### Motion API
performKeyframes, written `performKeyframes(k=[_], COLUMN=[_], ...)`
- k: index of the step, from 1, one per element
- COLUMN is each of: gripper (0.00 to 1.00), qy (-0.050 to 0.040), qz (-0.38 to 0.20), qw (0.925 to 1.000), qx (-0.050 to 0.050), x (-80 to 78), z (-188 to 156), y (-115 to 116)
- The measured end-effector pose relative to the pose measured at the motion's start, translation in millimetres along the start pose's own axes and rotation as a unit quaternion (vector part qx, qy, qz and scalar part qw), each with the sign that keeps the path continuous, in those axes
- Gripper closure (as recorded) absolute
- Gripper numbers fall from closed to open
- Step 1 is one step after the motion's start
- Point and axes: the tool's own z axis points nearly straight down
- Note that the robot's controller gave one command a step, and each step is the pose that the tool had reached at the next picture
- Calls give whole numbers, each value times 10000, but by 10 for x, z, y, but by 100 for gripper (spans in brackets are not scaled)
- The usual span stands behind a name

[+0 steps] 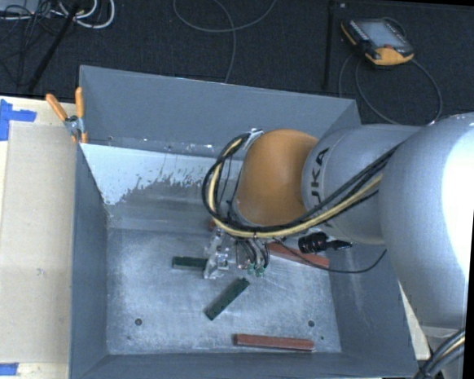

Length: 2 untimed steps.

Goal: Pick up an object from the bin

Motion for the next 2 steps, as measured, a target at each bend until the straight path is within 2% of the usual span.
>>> performKeyframes(k=[1, 2], gripper=[100, 100], qy=[38, 53], qz=[2, 6], qw=[10000, 10000], qx=[11, 14], x=[17, 25], z=[-42, -225], y=[-7, -11])
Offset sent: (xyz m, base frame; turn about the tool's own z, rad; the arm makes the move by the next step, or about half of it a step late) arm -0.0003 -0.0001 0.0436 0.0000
